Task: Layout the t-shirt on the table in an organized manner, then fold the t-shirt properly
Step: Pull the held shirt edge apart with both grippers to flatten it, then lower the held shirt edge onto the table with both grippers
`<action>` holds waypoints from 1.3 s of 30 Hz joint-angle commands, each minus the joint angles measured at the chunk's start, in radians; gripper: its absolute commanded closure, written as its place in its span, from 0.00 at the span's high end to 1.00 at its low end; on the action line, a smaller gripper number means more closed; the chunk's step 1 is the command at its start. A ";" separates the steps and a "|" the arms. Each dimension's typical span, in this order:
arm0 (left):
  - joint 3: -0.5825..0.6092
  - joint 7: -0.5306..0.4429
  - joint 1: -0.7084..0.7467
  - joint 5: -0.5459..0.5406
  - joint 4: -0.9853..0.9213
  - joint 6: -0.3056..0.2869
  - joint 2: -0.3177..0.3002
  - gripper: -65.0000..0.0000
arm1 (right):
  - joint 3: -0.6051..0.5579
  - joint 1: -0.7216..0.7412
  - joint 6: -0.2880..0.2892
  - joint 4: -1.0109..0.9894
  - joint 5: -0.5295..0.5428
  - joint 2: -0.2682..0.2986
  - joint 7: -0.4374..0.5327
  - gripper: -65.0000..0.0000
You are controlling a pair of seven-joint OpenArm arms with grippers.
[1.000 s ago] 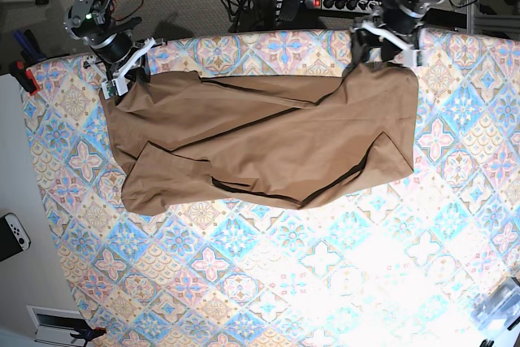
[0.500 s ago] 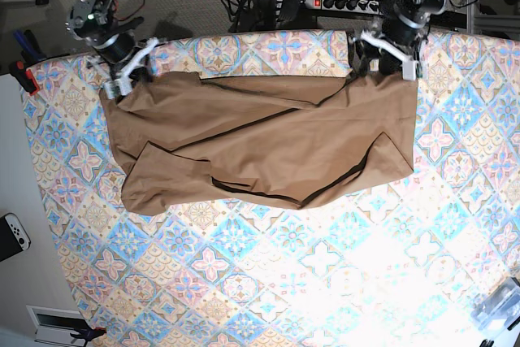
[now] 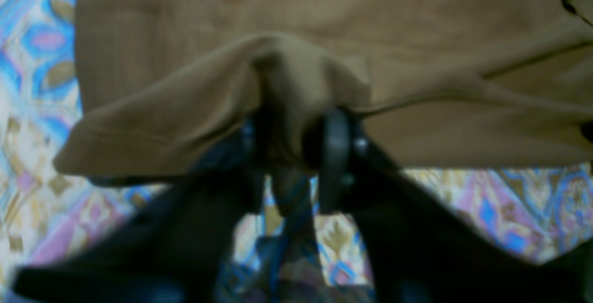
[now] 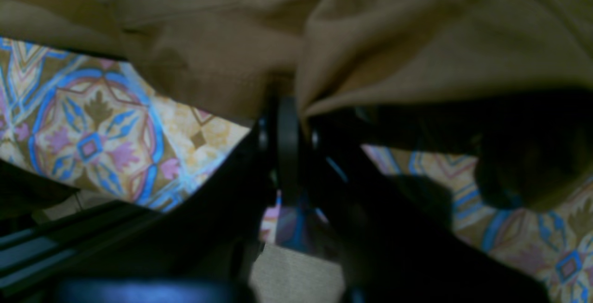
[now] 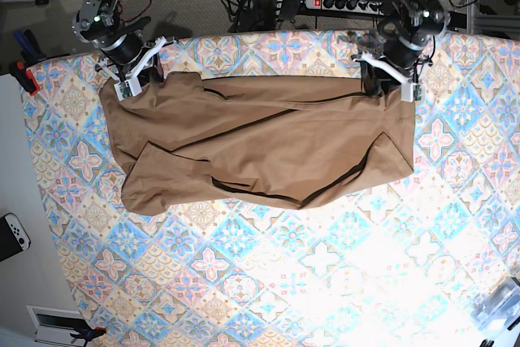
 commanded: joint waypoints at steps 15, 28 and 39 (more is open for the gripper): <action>-0.075 -0.016 0.148 0.046 0.172 -0.005 -0.009 0.00 | 0.012 -0.102 0.004 0.129 0.016 0.006 0.021 0.00; -0.117 -0.023 0.182 0.319 0.220 -0.005 -0.076 0.00 | 0.012 -0.142 0.004 0.134 0.022 0.004 0.024 0.00; -0.112 -0.019 0.139 0.343 0.250 -0.005 -0.070 0.00 | 0.083 -0.187 0.005 0.152 0.025 -0.034 0.026 0.00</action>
